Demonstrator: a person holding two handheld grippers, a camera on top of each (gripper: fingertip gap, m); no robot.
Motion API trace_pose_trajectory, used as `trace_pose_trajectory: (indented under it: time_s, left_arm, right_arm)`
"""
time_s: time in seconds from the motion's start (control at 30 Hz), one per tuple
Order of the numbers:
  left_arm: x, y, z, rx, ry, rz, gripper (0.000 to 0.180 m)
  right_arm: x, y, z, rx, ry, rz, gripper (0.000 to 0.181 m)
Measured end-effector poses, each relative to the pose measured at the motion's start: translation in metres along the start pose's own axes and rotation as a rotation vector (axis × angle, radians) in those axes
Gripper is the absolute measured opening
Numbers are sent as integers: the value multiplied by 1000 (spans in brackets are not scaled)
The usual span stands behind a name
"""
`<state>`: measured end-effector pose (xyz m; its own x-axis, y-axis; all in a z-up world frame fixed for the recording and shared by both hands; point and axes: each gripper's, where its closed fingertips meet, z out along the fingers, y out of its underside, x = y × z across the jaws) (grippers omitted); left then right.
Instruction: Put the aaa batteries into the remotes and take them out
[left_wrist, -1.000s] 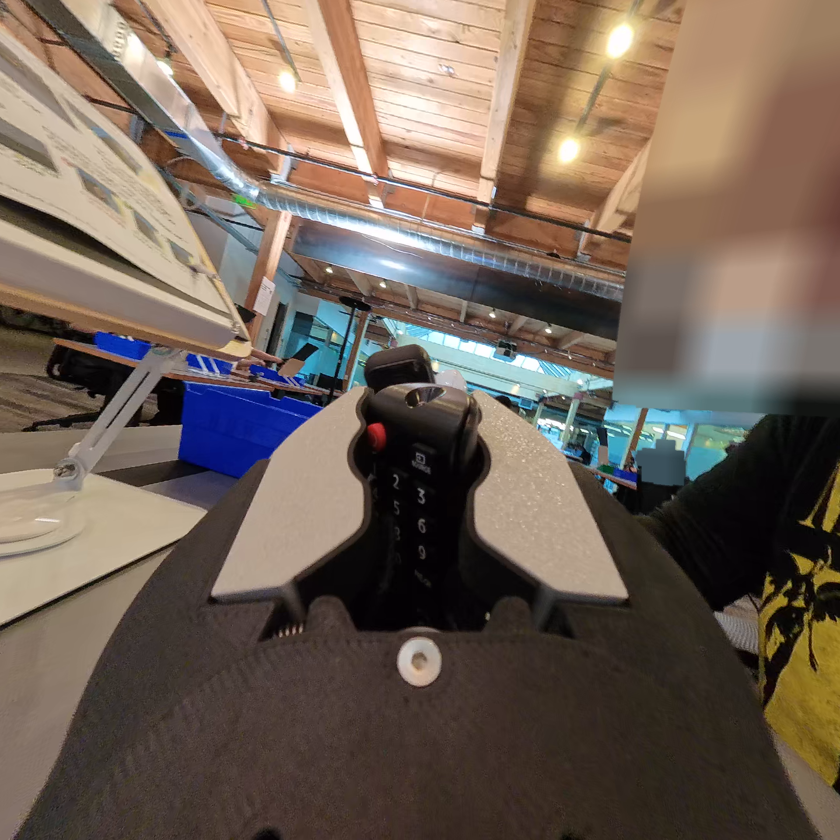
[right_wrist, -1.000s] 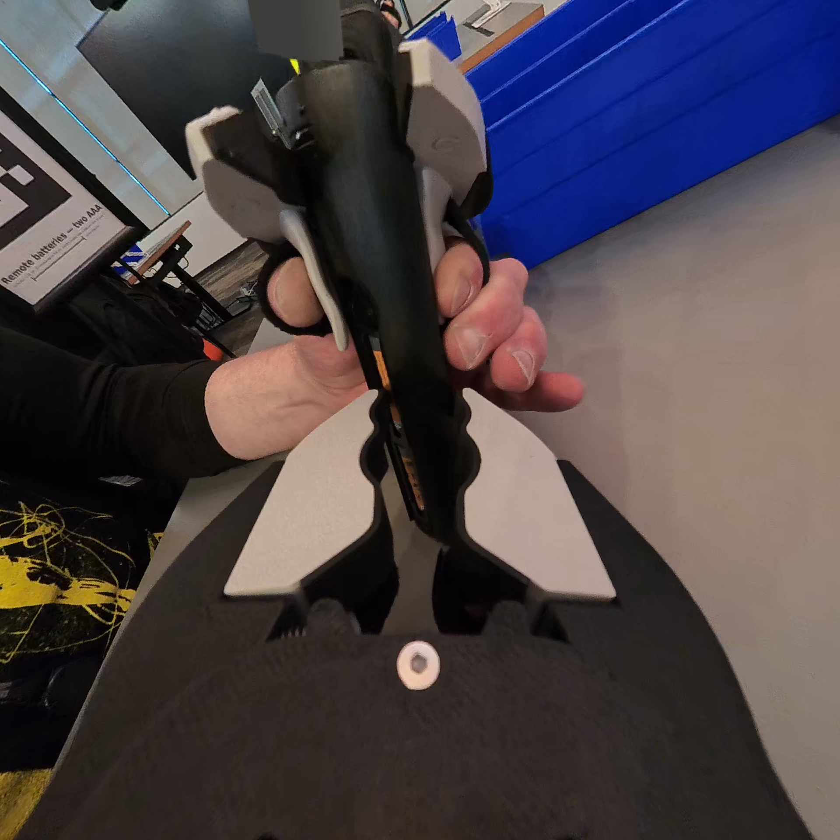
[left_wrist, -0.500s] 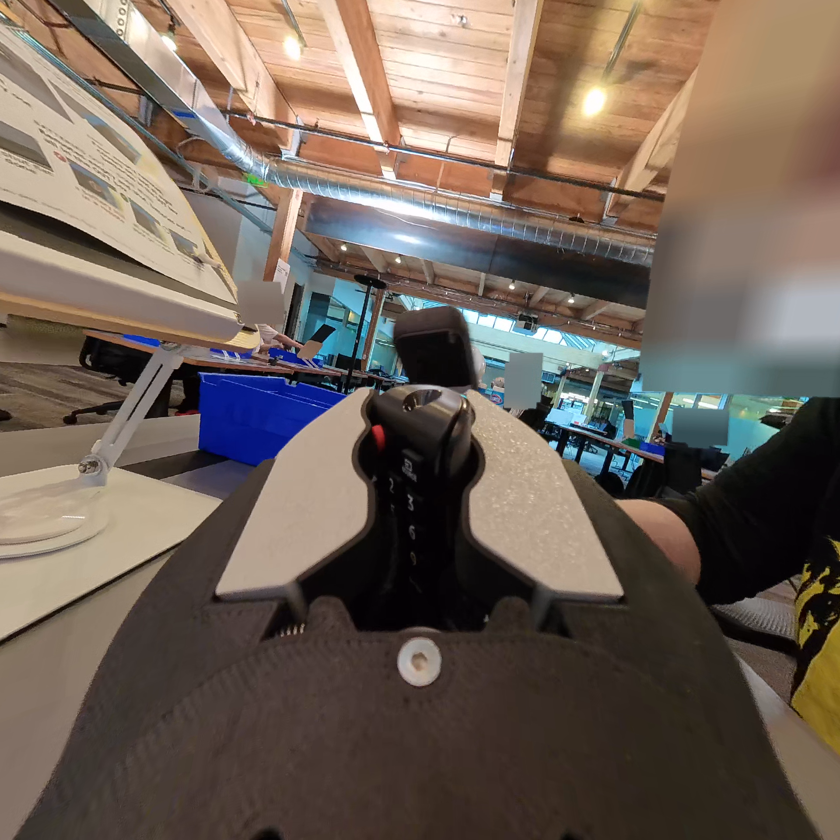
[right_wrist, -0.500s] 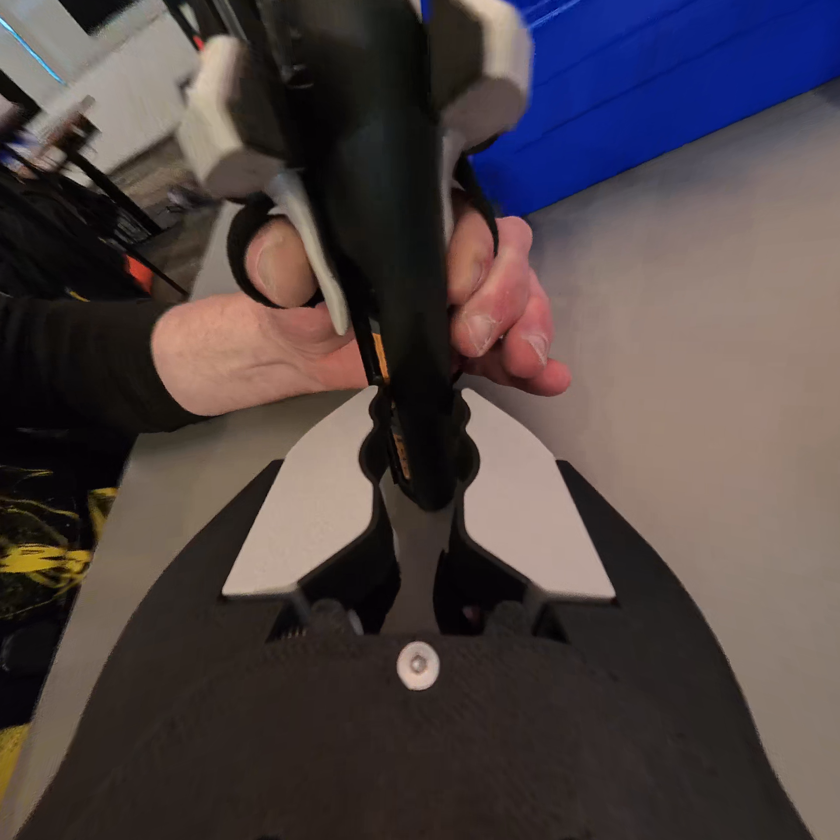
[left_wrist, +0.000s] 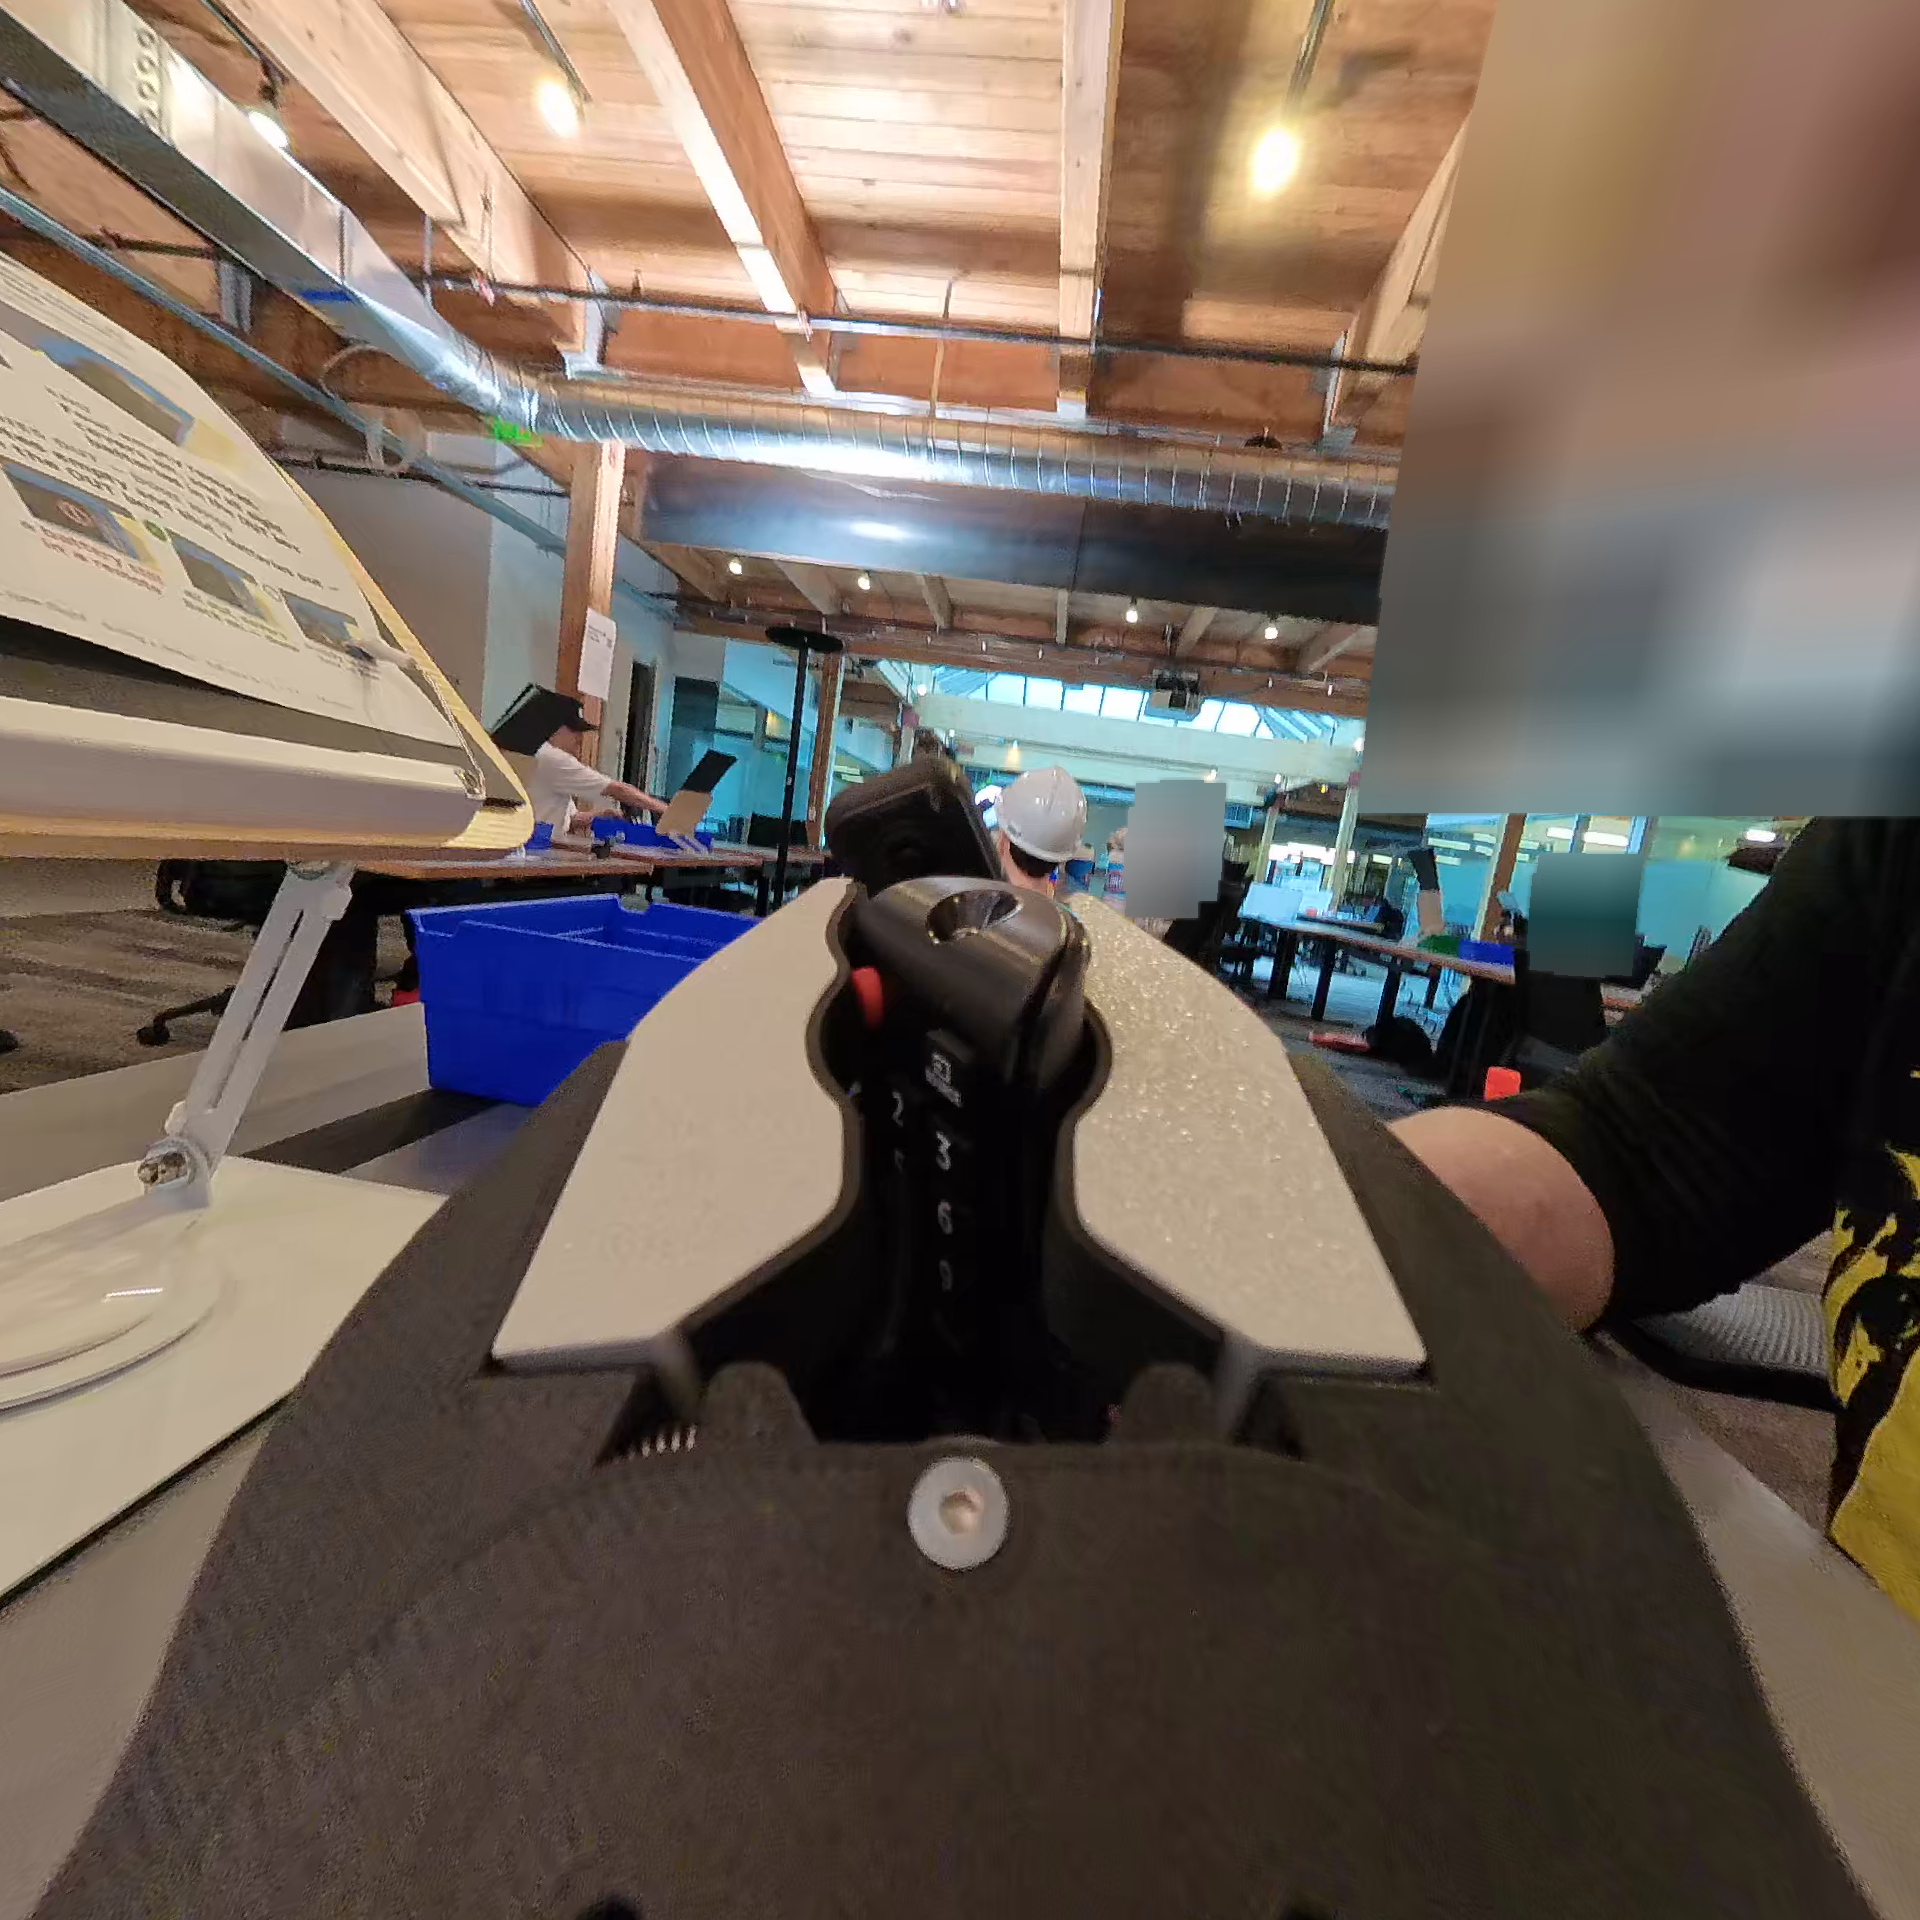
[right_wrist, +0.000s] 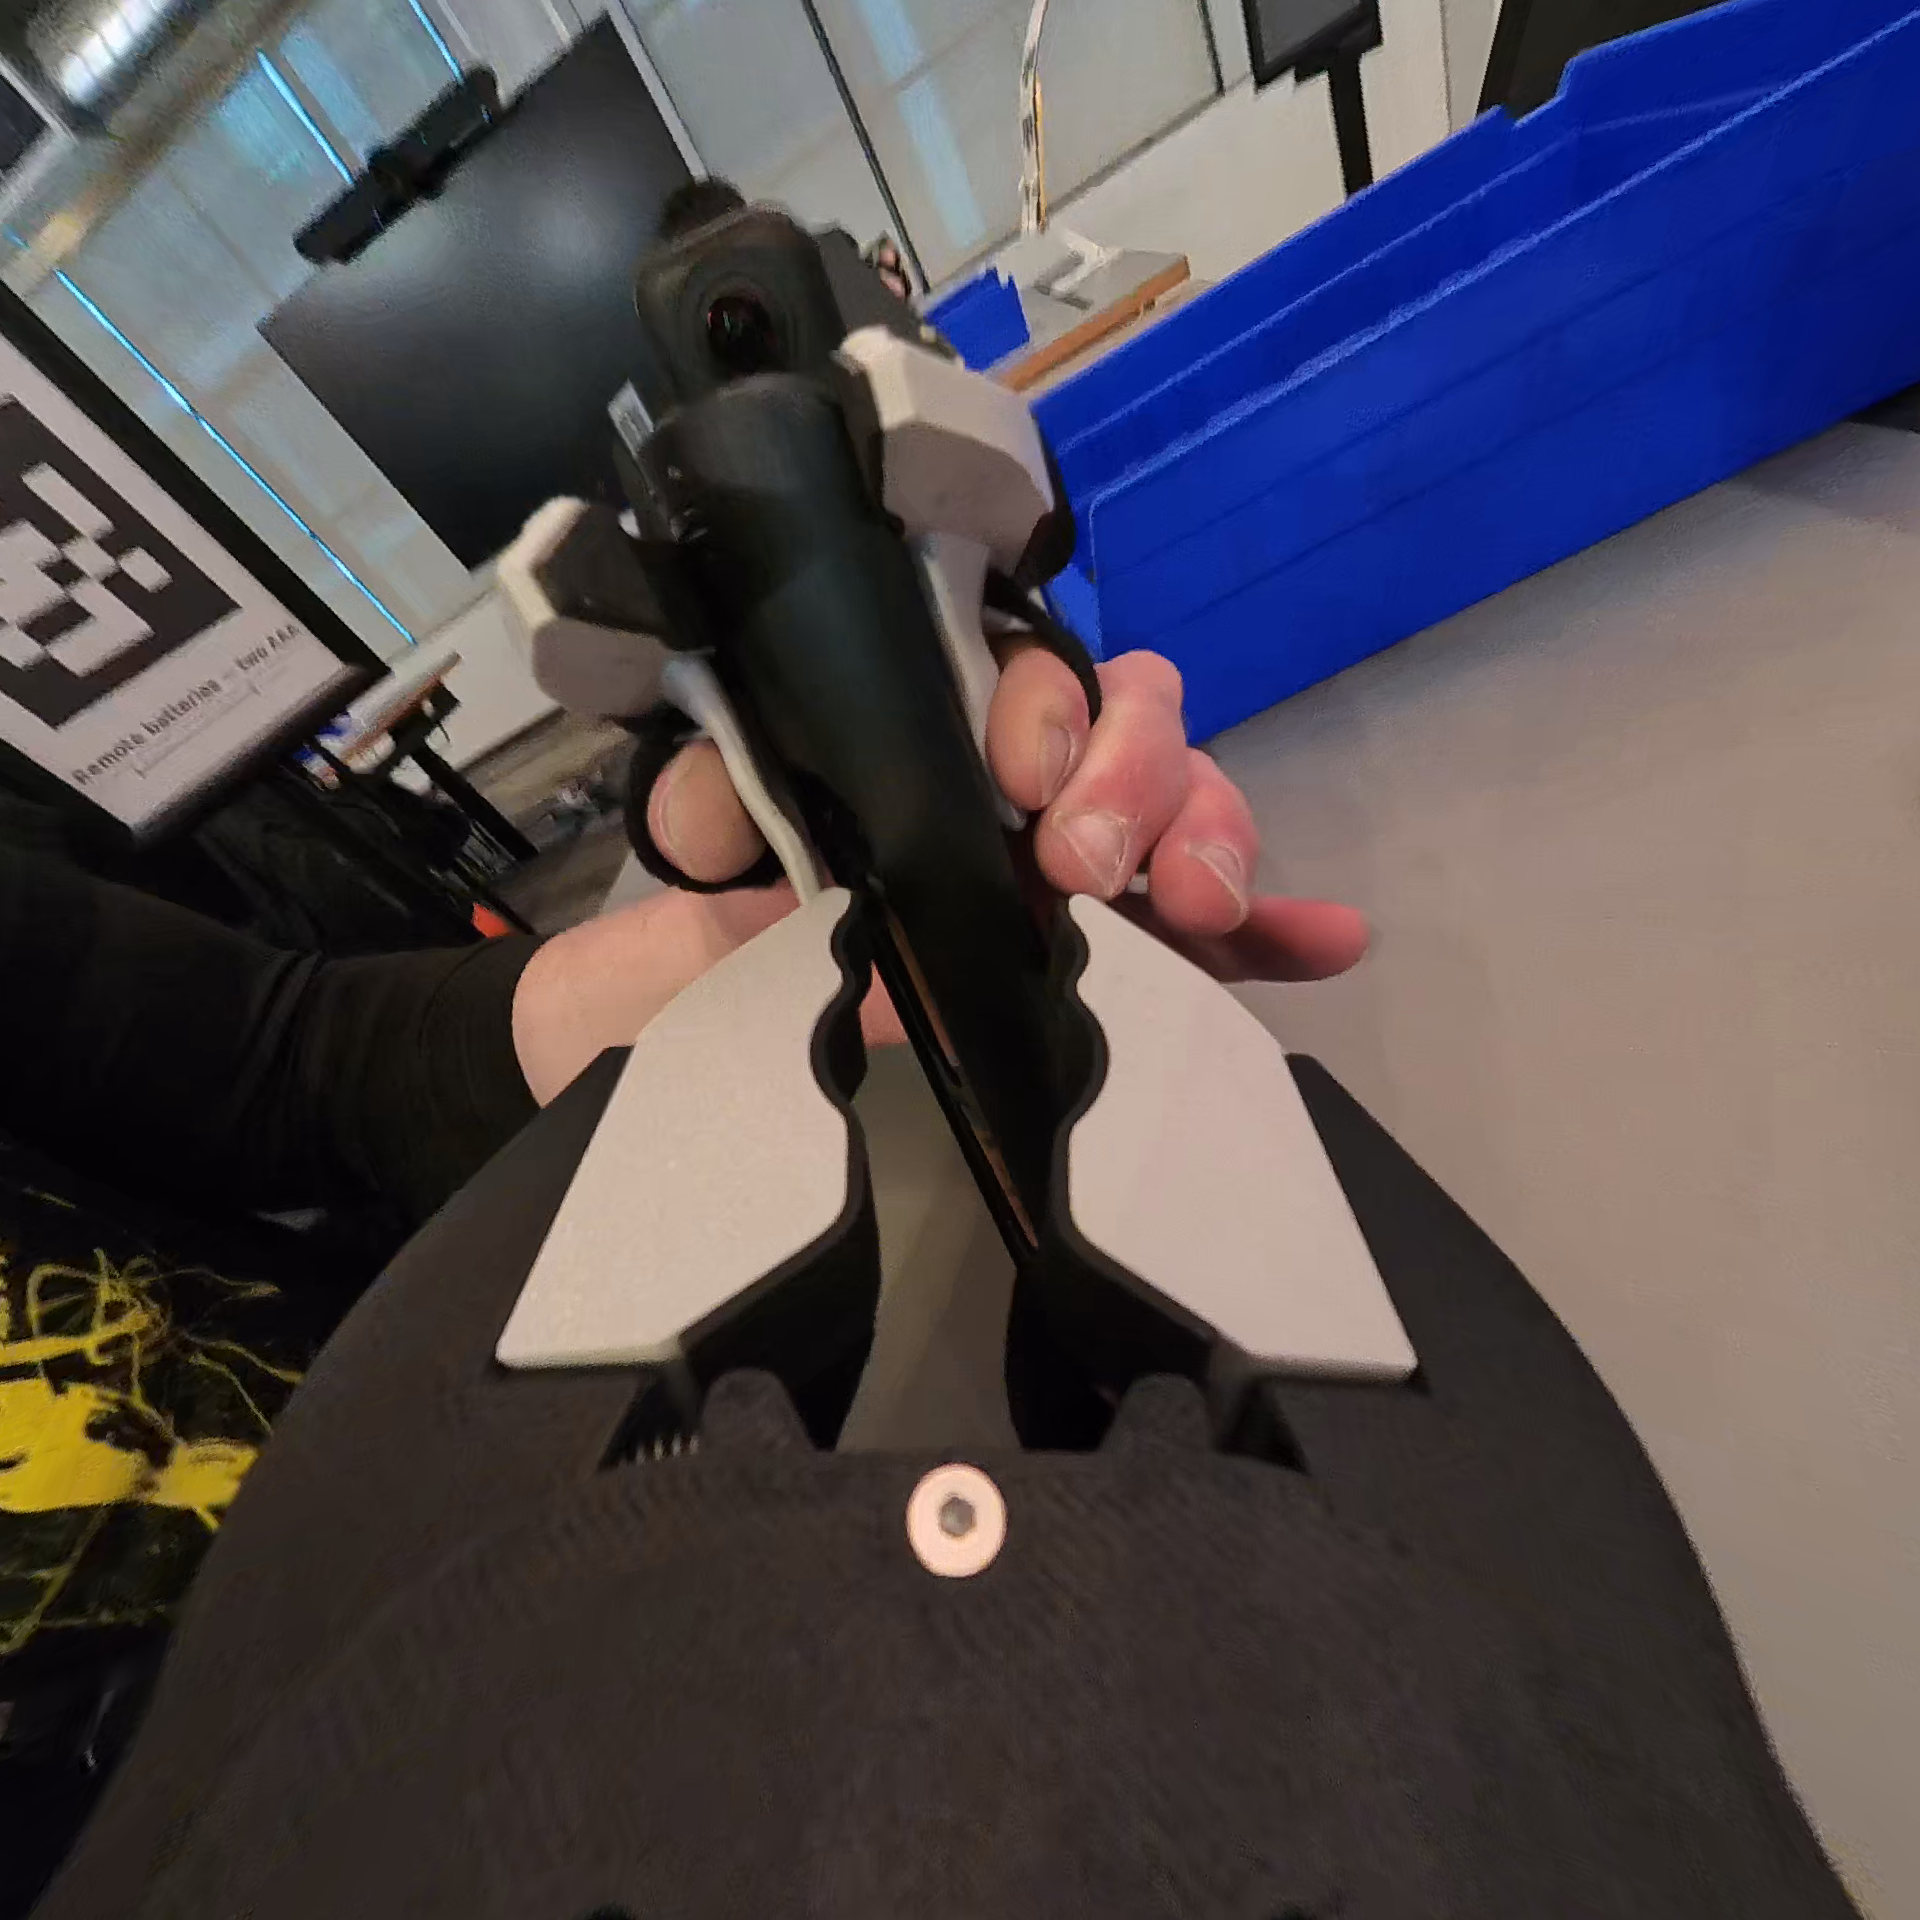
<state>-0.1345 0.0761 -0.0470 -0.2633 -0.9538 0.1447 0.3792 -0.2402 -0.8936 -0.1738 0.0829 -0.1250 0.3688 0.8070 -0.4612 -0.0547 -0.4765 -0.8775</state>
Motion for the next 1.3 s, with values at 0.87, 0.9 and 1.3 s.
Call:
trace_pose_trajectory:
  time_s: [0.87, 0.9, 1.3]
  left_arm:
    - [-13, -1, 5, -3, -128, 0, 29]
    - [-16, -2, 4, 9, -148, -9, 29]
    - [-34, -8, -6, 90, -222, -110, 28]
  right_arm:
    - [20, 18, 2, -110, 189, -192, 26]
    - [24, 21, 2, -142, 233, -240, 27]
    - [27, 18, -1, -137, 269, -310, 26]
